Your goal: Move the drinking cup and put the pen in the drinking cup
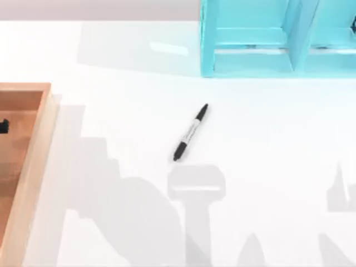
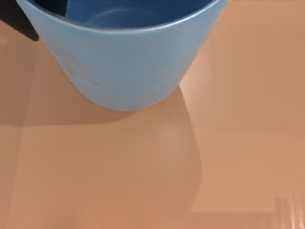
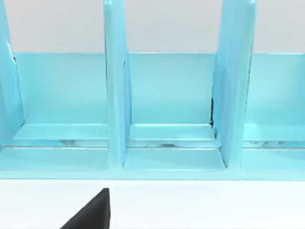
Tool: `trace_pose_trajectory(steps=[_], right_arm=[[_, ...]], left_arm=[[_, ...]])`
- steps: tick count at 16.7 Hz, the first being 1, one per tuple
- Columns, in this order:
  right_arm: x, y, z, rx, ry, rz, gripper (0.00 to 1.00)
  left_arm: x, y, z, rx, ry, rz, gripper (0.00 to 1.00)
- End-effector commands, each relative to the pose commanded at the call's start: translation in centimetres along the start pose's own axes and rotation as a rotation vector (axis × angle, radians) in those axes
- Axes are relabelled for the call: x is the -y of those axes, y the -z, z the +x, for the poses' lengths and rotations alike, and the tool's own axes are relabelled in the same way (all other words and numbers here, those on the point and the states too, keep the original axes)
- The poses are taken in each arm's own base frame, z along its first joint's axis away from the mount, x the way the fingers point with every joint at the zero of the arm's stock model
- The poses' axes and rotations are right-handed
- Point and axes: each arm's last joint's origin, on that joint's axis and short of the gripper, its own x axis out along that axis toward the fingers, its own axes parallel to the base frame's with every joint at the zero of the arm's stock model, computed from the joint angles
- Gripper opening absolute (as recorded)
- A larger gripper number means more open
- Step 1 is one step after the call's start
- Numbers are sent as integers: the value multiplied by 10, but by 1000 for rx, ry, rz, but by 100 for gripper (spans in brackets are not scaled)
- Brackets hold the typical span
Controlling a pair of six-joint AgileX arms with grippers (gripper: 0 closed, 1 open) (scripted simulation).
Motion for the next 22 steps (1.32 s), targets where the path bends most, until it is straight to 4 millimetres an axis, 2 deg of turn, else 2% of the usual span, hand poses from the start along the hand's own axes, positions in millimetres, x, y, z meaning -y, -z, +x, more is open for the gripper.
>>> trace_pose_trajectory(steps=[2,4,7,10,12,14,17,20,22], right_arm=[[0,0,0,0,0,0,100],[0,0,0,0,0,0,100],[0,0,0,0,0,0,100],[0,0,0,0,0,0,100],[0,0,0,0,0,0,100],[0,0,0,0,0,0,100],[0,0,0,0,0,0,100],[0,0,0,0,0,0,100],[0,0,0,0,0,0,100]], left_arm=[[4,-12,-19,42,-9,-50,0],[19,-22,-44,65,-8,-78,0],[62,-24,-83,48,7,-65,0],[112,-10,-114,-7,17,-5,0],[136,2,-129,-39,17,34,0],[148,9,-136,-54,17,53,0],[149,10,-137,-55,17,55,0],[154,7,-127,-68,12,52,0],[174,6,-111,-66,-2,51,0]])
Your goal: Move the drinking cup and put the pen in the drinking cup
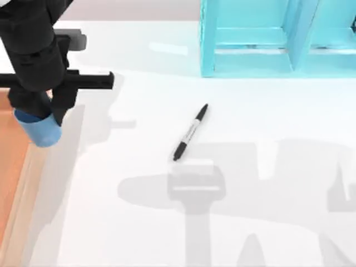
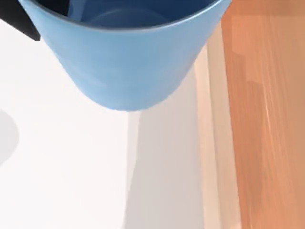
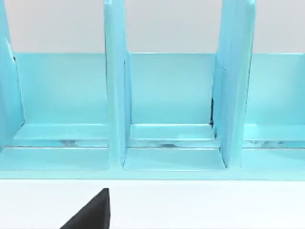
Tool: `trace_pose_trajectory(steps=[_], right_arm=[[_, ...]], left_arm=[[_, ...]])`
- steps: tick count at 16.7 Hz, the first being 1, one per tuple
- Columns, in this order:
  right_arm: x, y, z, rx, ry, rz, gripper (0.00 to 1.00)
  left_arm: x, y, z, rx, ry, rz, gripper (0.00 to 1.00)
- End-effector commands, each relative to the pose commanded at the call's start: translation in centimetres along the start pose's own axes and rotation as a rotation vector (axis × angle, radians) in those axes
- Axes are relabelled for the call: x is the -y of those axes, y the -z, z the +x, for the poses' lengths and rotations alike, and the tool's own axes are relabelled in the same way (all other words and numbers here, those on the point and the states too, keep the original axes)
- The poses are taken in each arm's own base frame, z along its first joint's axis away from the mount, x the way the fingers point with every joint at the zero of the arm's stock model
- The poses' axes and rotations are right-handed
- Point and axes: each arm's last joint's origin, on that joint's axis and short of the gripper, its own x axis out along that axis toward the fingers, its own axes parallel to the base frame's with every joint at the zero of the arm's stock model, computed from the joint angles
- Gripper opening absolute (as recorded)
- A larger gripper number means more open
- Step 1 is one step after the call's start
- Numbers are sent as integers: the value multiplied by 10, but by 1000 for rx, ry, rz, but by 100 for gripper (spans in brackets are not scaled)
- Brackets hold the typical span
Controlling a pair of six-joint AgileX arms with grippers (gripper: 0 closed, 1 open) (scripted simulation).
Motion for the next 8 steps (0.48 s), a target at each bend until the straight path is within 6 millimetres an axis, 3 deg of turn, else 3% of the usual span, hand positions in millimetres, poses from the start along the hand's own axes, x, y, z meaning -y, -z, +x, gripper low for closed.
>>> trace_pose_trajectory(steps=[5,8], right_arm=[[0,0,0,0,0,0,100],[0,0,0,0,0,0,100]], left_arm=[[69,1,50,65,-23,-8,0],[81,5,63,62,-34,-8,0]])
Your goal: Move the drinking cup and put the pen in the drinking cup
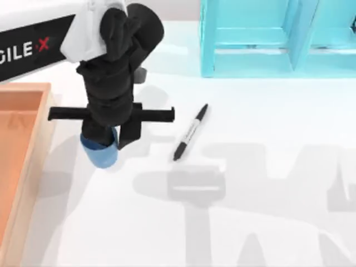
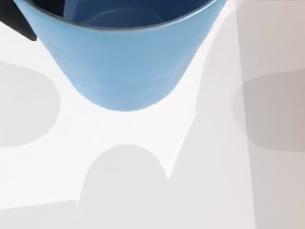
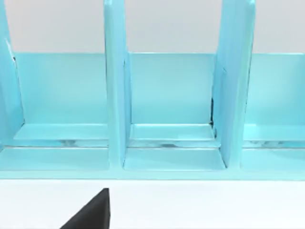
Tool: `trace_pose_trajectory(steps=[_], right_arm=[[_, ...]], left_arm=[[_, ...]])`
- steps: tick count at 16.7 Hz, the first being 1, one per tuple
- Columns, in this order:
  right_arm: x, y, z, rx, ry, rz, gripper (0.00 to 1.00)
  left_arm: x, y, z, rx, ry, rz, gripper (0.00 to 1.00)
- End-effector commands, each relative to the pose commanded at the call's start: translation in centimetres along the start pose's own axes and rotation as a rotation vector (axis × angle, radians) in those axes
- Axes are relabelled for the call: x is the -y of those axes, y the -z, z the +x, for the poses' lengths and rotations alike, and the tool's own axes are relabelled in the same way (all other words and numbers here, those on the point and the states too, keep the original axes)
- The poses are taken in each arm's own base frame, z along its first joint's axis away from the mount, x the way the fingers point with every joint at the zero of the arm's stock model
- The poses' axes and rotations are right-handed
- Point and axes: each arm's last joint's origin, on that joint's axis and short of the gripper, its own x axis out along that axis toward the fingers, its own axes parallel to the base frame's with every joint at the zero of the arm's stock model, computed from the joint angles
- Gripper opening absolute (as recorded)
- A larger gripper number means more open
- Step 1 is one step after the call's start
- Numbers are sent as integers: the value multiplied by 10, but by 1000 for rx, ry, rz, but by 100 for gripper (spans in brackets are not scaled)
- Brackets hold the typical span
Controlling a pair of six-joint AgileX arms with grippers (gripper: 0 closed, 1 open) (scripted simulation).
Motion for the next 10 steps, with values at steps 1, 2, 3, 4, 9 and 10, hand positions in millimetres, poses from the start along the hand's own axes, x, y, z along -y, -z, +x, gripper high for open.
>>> trace_pose_trajectory(steps=[1,2,3,4,9,10], right_arm=[[0,0,0,0,0,0,100],[0,0,0,0,0,0,100],[0,0,0,0,0,0,100],[0,0,0,0,0,0,100],[0,0,0,0,0,0,100],[0,0,0,0,0,0,100]], left_arm=[[0,0,0,0,0,0,0],[0,0,0,0,0,0,0],[-1,-1,-1,-1,3,-2,0],[-2,-1,0,-2,2,-5,0],[-4,0,35,4,3,-2,0],[-5,1,41,1,2,0,0]])
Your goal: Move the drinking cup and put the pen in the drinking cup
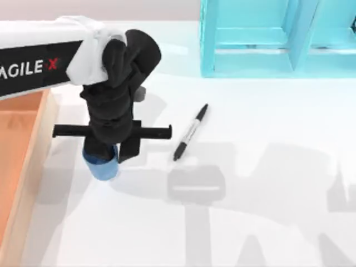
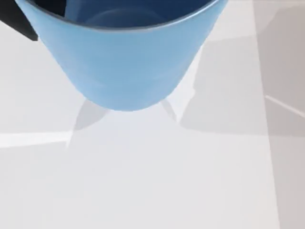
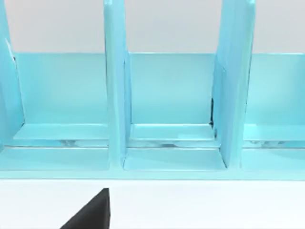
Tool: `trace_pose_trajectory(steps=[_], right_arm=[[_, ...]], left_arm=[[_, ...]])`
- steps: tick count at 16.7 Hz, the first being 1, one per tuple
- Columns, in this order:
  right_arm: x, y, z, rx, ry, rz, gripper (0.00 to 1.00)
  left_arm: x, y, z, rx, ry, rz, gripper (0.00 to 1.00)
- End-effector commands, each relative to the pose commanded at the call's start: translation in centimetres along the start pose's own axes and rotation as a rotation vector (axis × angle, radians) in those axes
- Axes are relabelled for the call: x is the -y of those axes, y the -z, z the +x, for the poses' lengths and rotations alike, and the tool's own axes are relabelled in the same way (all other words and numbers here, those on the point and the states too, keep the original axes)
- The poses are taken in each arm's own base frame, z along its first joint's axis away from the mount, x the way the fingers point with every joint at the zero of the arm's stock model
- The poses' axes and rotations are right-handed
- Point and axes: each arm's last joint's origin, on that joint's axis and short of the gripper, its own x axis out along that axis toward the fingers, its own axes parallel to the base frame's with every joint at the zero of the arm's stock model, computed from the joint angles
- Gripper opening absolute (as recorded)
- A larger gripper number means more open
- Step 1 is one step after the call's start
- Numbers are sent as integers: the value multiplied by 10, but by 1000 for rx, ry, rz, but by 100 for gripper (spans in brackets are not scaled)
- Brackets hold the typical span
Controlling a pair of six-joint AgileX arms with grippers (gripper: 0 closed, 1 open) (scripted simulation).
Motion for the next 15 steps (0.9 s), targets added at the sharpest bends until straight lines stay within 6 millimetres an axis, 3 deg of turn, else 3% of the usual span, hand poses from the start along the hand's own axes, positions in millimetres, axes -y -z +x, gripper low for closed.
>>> trace_pose_trajectory(steps=[4,15], right_arm=[[0,0,0,0,0,0,100],[0,0,0,0,0,0,100]], left_arm=[[-1,1,3,-1,-2,0,0],[-1,1,3,-1,-2,0,83]])
